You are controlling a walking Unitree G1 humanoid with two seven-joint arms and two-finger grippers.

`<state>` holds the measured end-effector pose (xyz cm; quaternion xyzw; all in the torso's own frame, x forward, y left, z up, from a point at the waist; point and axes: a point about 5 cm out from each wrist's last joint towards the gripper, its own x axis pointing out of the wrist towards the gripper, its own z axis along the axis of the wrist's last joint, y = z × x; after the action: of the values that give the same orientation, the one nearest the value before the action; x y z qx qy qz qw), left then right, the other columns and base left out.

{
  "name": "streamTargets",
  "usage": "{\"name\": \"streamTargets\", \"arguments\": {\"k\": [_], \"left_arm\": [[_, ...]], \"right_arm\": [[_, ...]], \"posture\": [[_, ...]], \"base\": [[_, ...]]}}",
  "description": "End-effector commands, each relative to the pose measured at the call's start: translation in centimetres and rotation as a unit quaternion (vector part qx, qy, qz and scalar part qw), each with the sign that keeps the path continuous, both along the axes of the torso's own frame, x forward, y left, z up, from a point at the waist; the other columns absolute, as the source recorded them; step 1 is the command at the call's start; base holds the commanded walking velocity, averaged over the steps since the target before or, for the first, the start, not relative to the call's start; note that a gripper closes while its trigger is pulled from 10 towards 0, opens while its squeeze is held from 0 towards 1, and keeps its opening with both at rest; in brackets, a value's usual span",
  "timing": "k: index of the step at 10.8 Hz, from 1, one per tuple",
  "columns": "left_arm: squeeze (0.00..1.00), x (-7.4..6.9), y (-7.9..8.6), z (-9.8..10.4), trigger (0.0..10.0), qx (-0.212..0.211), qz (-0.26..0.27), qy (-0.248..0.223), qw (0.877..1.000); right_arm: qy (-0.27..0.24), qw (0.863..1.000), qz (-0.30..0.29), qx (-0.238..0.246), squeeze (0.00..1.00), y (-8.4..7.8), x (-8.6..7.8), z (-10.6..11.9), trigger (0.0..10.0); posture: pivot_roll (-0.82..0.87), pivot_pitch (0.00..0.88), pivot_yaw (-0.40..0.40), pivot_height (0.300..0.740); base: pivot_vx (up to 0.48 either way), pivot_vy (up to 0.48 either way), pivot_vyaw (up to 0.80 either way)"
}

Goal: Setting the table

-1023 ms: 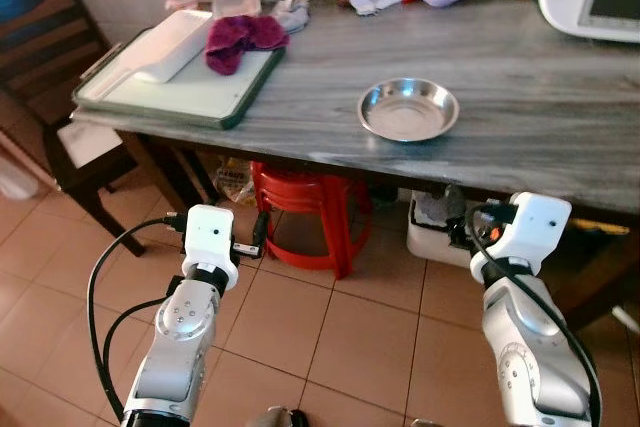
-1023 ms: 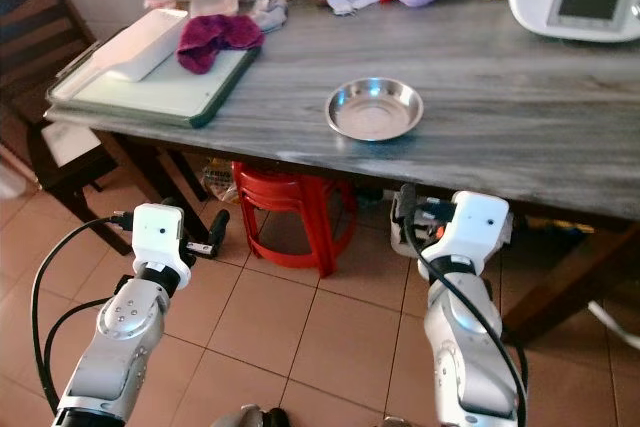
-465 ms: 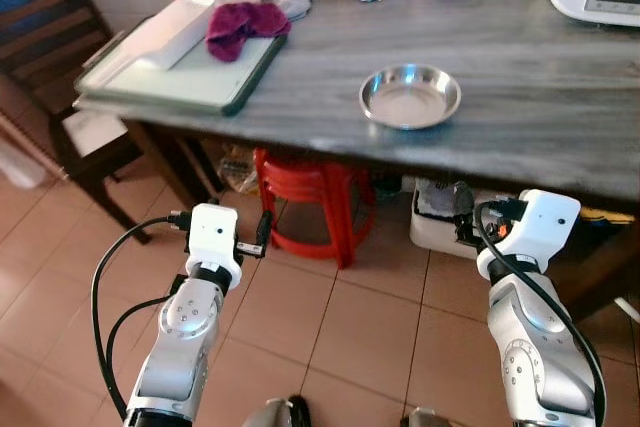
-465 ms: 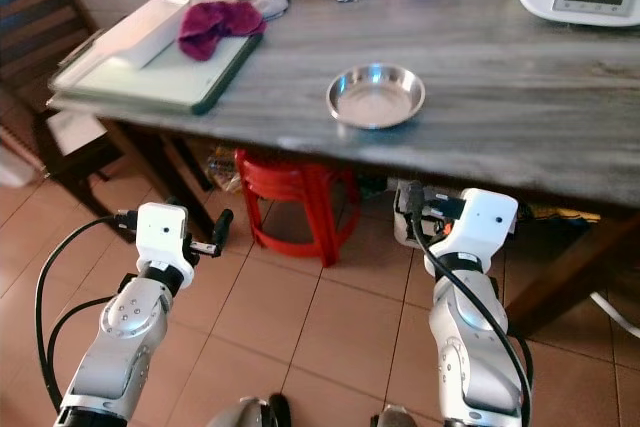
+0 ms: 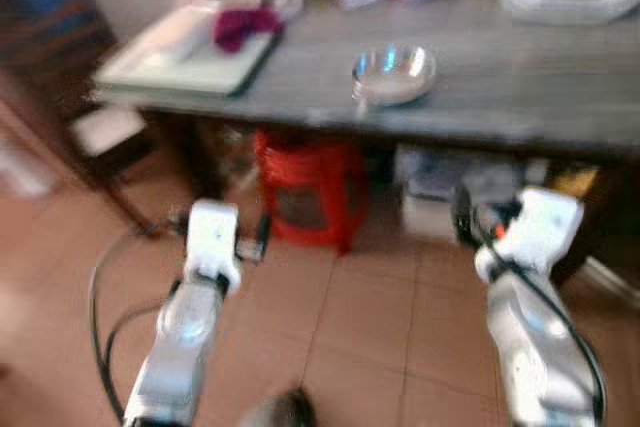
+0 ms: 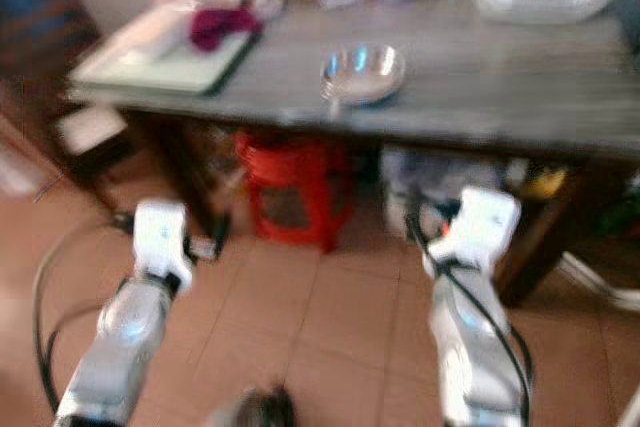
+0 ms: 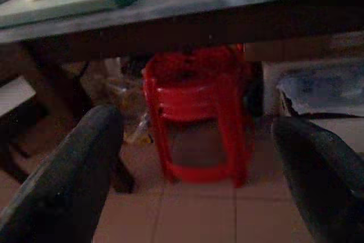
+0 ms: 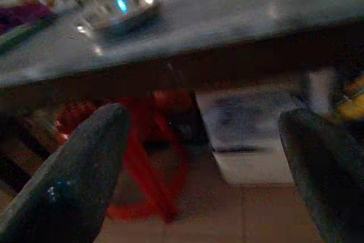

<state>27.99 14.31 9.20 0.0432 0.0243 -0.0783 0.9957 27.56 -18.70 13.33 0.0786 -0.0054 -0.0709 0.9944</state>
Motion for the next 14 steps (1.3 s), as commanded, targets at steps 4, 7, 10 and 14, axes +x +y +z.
{"name": "streamTargets", "arguments": {"k": [4, 7, 10, 14], "left_arm": [[0.0, 0.3, 0.4, 0.5, 10.0, 0.012, -0.003, -0.011, 1.0], [0.0, 0.2, 0.0, 1.3, 10.0, -0.008, -0.041, -0.034, 0.999], [0.0, 0.1, -0.4, 1.7, 10.0, -0.025, -0.057, -0.039, 0.997], [0.0, 0.3, -0.6, 2.5, 10.0, -0.037, -0.067, -0.049, 0.996]], "right_arm": [[-0.007, 1.0, 0.002, 0.005, 0.0, 0.3, 0.2, 0.3, 10.0], [-0.007, 1.0, 0.001, 0.003, 0.0, 0.3, 0.3, 0.3, 10.0], [-0.008, 1.0, 0.0, 0.002, 0.0, 0.3, 0.3, 0.4, 10.0], [-0.028, 0.999, 0.008, -0.025, 0.0, 0.4, 0.3, 1.4, 10.0]], "posture": [[-0.12, 0.133, 0.132, 0.74], [-0.12, 0.131, 0.131, 0.74], [-0.12, 0.136, 0.132, 0.74], [-0.12, 0.133, 0.13, 0.74]], "base": [[-0.142, 0.0, 0.0], [0.0, 0.0, 0.0], [0.0, -0.101, -0.35], [0.0, -0.403, 0.0]]}}
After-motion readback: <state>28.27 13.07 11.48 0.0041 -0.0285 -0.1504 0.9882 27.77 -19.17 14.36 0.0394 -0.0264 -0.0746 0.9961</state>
